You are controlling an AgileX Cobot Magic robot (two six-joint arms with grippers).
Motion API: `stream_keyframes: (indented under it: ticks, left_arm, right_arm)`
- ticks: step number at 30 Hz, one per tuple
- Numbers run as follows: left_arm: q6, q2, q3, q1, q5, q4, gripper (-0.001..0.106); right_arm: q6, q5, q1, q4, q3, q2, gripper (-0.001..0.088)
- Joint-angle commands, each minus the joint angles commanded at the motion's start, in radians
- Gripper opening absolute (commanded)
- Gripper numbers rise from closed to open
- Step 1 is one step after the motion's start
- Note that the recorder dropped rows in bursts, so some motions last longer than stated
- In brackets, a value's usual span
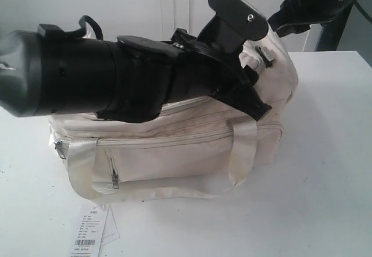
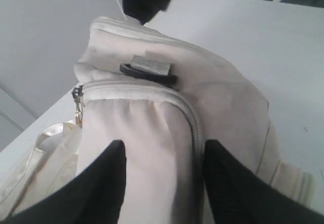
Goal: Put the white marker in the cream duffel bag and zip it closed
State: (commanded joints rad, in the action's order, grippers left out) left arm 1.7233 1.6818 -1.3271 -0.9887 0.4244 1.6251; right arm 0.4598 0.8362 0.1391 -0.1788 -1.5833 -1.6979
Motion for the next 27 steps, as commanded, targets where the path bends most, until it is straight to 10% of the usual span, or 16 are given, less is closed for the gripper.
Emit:
stream_keyframes:
  ticks: [6, 11, 27]
  left_arm:
    - [0.142, -0.079, 0.002, 0.000, 0.085, 0.119, 0.047]
    - [0.241, -0.123, 0.002, 0.000, 0.098, 0.119, 0.009]
    - [0.395, -0.184, 0.041, 0.099, 0.343, 0.119, 0.000]
  right_arm:
    - [0.000, 0.048, 0.000, 0.000, 0.000, 0.022, 0.0344]
    - [0.036, 0.109, 0.000, 0.000, 0.000, 0.042, 0.0008]
    - [0.034, 0.199, 0.000, -0.004, 0.002, 0.111, 0.0000]
